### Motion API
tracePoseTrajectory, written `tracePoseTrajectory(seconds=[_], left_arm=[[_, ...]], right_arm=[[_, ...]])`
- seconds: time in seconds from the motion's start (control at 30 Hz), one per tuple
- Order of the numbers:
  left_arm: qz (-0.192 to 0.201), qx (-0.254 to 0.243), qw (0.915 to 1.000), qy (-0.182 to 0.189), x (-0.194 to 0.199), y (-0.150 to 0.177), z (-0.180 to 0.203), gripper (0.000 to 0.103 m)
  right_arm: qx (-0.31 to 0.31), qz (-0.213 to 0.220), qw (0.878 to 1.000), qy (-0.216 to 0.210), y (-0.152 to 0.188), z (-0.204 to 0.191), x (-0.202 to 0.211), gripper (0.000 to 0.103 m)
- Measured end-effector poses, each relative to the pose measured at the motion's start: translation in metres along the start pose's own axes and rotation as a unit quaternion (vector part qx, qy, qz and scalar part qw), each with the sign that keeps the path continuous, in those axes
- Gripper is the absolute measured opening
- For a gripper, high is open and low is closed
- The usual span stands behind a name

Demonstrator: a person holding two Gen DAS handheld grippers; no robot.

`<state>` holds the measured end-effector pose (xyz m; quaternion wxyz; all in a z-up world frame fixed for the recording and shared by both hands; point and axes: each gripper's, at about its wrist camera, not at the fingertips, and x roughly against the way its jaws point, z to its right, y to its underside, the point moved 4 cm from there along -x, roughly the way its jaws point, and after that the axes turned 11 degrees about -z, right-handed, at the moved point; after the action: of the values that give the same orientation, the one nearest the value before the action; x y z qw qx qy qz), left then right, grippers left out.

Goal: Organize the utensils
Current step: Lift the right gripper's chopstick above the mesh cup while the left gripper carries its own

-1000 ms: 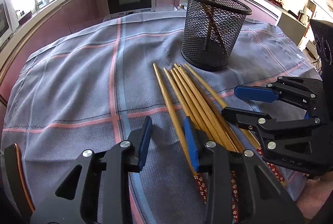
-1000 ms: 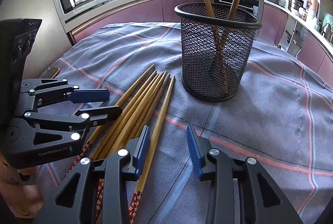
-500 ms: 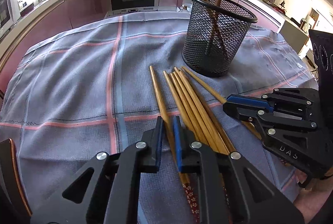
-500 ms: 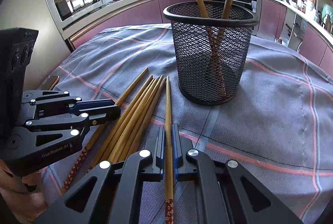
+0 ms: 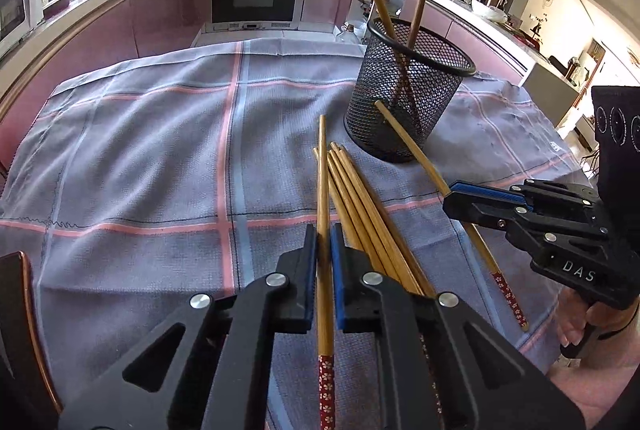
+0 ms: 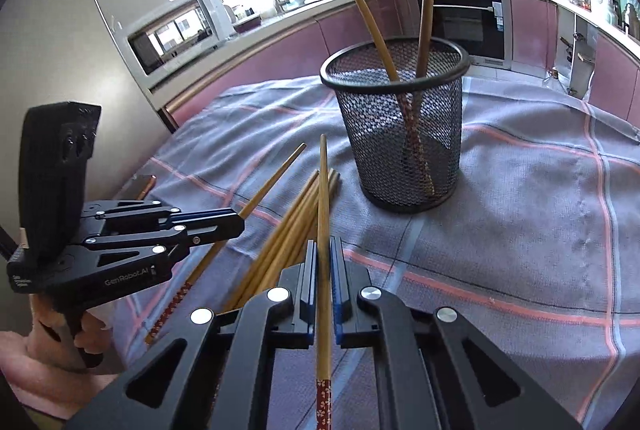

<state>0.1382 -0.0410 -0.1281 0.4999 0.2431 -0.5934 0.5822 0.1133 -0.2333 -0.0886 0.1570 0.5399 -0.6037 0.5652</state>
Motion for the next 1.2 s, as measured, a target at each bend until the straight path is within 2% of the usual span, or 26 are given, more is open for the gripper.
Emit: tracePoseTrajectory(seconds=[0.23,0.47,0.83,1.03,1.2], left_arm=[[0.028,0.005,0.9991,0.03,0.03,-0.002,-0.003,0.008],[0.065,-0.004,0.9966,0.05,0.066,-0.005,0.001,0.008],[0.129,-0.009,0.9882,0.082,0.122,-0.015,0.002,0.008],[0.154,-0.005,0.9831,0.098,0.138,-0.027,0.003,0.008],[0.16,-0.008,0.9813,0.107,0.142,-0.038,0.01,0.008]], right_arm=[[-0.002,0.042,0.999,-0.018,-0.006,-0.002,0.027,0.005],[0.002,0.083,0.996,-0.018,-0.013,-0.004,0.053,0.005],[0.005,0.127,0.992,-0.013,-0.024,0.001,0.079,0.005],[0.013,0.152,0.988,-0.005,-0.033,0.002,0.094,0.005],[0.017,0.169,0.986,0.0,-0.041,0.003,0.107,0.005]])
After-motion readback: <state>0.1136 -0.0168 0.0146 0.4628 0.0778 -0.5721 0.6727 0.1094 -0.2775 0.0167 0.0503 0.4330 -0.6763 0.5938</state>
